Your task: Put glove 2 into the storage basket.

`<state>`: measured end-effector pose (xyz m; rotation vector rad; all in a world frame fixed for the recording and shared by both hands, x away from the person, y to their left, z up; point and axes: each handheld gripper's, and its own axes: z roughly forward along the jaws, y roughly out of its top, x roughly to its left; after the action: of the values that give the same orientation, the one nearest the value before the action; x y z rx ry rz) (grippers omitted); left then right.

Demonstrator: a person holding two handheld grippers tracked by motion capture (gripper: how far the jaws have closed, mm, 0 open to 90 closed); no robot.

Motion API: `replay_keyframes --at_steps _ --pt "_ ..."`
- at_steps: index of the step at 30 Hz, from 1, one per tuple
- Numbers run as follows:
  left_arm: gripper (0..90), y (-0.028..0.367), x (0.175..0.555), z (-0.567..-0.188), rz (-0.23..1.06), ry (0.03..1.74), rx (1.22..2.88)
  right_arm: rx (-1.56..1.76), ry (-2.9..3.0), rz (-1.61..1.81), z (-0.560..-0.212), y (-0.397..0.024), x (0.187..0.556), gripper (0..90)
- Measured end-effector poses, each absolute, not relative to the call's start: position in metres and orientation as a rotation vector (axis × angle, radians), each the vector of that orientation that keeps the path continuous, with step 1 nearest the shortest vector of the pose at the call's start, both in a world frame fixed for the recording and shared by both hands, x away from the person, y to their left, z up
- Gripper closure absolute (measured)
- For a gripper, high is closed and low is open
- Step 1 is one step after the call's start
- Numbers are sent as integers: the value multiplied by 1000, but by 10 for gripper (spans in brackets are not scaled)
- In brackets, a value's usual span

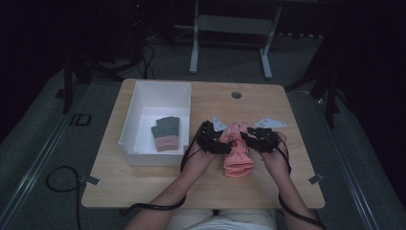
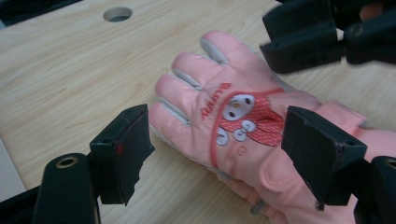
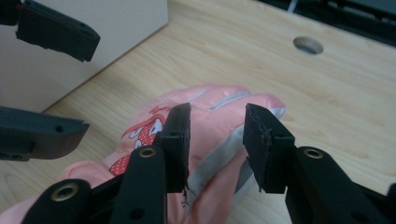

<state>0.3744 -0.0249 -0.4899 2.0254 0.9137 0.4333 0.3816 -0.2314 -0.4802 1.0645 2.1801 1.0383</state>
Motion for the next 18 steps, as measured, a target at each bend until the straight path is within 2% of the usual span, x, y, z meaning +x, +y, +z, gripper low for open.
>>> replay_keyframes --at_steps 3,4,6,7,10,16,18 --pt "235 -26 380 -494 389 934 2032 1084 2191 1023 -484 -229 383 565" --pt "235 -29 386 -501 341 959 2049 1101 2207 979 -490 -228 383 513" --pt "235 -32 388 -506 364 967 2069 1109 2211 963 -493 -229 383 499" --pt "212 -35 392 -515 380 998 2097 1138 2231 917 -500 -235 385 457" --pt "209 -34 401 -529 265 1050 2101 1174 2261 898 -508 -242 387 417" --pt "211 -36 419 -547 115 1096 2111 1211 2325 901 -523 -244 397 405" --pt "240 -38 424 -550 70 1085 2116 1239 2347 918 -526 -245 400 416"
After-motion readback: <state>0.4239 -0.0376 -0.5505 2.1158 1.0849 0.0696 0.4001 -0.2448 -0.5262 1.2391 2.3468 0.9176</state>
